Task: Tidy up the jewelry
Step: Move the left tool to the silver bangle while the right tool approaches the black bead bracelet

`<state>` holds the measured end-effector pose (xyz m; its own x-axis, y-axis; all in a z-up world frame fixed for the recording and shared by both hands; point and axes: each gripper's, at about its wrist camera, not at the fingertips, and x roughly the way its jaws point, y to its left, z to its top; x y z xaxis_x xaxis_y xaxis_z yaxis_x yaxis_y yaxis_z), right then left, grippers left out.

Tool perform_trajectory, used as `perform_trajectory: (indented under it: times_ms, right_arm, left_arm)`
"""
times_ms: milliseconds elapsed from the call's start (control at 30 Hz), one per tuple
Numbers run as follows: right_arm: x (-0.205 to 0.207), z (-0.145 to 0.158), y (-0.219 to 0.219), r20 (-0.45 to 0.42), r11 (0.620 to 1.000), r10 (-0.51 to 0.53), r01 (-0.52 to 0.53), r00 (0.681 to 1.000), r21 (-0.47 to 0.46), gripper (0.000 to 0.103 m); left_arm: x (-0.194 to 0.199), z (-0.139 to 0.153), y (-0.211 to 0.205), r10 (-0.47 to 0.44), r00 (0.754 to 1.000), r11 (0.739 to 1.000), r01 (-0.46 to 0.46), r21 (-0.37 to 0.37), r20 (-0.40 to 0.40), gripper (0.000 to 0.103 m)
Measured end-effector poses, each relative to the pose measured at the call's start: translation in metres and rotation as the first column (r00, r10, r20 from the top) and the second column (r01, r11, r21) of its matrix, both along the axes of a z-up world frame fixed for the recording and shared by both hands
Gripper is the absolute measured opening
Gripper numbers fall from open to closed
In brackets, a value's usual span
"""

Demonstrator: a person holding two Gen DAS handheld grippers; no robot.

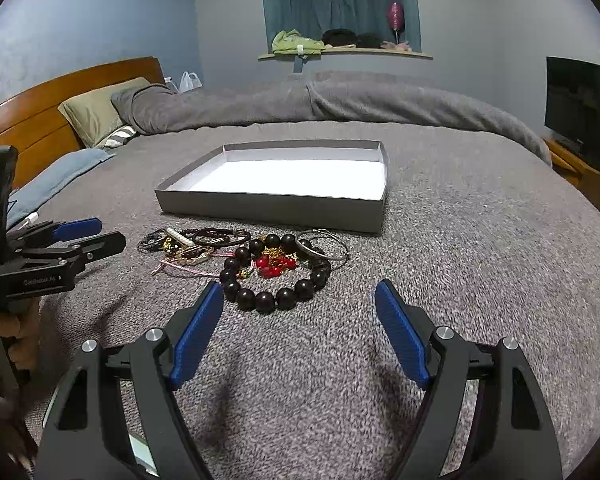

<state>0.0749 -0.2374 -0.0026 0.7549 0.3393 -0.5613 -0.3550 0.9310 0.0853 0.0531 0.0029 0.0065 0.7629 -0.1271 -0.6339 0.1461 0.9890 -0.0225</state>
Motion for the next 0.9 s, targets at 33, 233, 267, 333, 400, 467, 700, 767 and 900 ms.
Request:
perform_trajectory:
  times_ms: [33, 233, 267, 333, 400, 467, 700, 767, 900]
  right_arm:
    - [0.002, 0.000, 0.001, -0.004, 1.000, 0.004, -0.004, 1.000, -0.002, 0.076]
    - [0.019, -0.004, -0.001, -0.051, 1.000, 0.025, -0.026, 0.998, -0.008, 0.059]
    - [0.021, -0.004, -0.002, -0.056, 1.000, 0.024, -0.025, 0.998, -0.007, 0.059]
    - [0.024, -0.005, -0.003, -0.062, 1.000, 0.022, -0.022, 0.998, -0.007, 0.059]
    - [0.029, -0.006, -0.005, -0.073, 1.000, 0.022, -0.022, 0.997, 0.001, 0.059]
    - [0.032, -0.007, -0.004, -0.082, 1.000, 0.024, -0.024, 0.996, 0.003, 0.059]
    - [0.037, -0.008, -0.001, -0.090, 0.999, 0.035, -0.035, 0.995, 0.002, 0.059]
    - [0.036, -0.006, -0.001, -0.087, 0.999, 0.040, -0.040, 0.995, 0.005, 0.059]
    - [0.036, -0.003, 0.001, -0.080, 0.999, 0.050, -0.050, 0.996, 0.004, 0.059]
  left_arm:
    - [0.004, -0.002, 0.001, -0.002, 1.000, 1.000, 0.002, 0.002, -0.015, 0.071]
    - [0.030, -0.019, 0.016, -0.005, 0.990, 1.000, 0.001, -0.030, -0.141, 0.058]
    - [0.034, -0.022, 0.018, -0.003, 0.987, 0.999, -0.003, -0.035, -0.159, 0.058]
    - [0.040, -0.026, 0.023, -0.006, 0.983, 0.999, -0.003, -0.049, -0.185, 0.058]
    - [0.044, -0.029, 0.026, -0.001, 0.977, 0.998, -0.012, -0.063, -0.213, 0.058]
    - [0.046, -0.031, 0.027, 0.000, 0.974, 0.998, -0.016, -0.069, -0.228, 0.057]
    - [0.047, -0.022, 0.015, 0.000, 0.980, 0.999, 0.006, 0.032, -0.201, 0.055]
    - [0.053, -0.019, 0.013, 0.006, 0.981, 0.998, 0.005, 0.055, -0.193, 0.055]
    - [0.068, -0.027, 0.008, 0.004, 0.977, 0.996, 0.015, 0.087, -0.215, 0.055]
